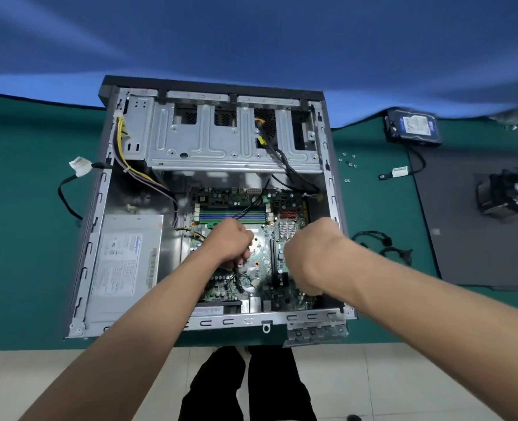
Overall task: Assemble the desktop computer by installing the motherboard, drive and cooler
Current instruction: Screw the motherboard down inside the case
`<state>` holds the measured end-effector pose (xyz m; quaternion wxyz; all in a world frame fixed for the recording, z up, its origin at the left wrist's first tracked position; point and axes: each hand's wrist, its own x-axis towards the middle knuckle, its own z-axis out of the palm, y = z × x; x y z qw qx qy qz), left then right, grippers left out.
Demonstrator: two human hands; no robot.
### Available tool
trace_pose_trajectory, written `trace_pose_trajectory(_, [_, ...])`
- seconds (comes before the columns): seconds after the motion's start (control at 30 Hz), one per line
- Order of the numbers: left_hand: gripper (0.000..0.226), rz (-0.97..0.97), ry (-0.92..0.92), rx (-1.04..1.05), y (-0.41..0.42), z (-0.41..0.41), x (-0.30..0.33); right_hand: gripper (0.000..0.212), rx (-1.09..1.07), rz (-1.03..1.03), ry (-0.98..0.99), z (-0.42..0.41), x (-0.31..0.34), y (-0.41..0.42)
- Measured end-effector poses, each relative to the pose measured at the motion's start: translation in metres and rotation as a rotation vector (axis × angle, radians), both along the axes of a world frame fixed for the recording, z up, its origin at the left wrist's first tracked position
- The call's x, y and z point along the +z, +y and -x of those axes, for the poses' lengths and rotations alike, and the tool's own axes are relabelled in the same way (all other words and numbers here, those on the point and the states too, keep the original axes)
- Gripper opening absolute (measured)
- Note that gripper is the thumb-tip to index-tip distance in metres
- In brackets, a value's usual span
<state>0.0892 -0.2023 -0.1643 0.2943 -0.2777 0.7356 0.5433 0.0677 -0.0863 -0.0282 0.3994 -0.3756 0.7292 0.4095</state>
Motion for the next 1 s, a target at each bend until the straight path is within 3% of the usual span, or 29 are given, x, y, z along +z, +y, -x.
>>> trace_pose_trajectory(0.17, [0.024,0.045,0.050,0.093,-0.003,-0.002,0.001,0.016,-0.064,0.192,0.152,0.020,0.021,0.016])
trace_pose_trajectory(0.27, [0.026,0.096,0.044,0.064,-0.002,-0.007,0.004,0.029,-0.135,0.358,0.253,0.038,0.039,0.050])
trace_pose_trajectory(0.4, [0.025,0.231,0.106,-0.015,0.006,-0.008,0.017,0.031,-0.395,0.568,0.274,0.051,0.032,0.098])
trace_pose_trajectory(0.53, [0.031,0.365,0.309,-0.081,0.029,0.013,0.052,0.034,-0.794,0.843,0.285,0.064,0.010,0.129])
trace_pose_trajectory(0.67, [0.036,0.429,0.530,-0.107,0.058,0.054,0.088,0.028,-0.898,0.997,0.306,0.080,-0.012,0.144])
trace_pose_trajectory(0.77, [0.036,0.552,0.650,-0.121,0.081,0.094,0.100,0.026,-1.120,1.164,0.242,0.097,-0.027,0.150])
trace_pose_trajectory(0.87, [0.036,0.717,0.634,-0.140,0.106,0.124,0.094,0.021,-1.230,1.230,0.304,0.113,-0.050,0.159])
trace_pose_trajectory(1.0, [0.033,0.830,0.535,0.001,0.123,0.135,0.077,0.016,-1.396,1.289,0.394,0.138,-0.086,0.167])
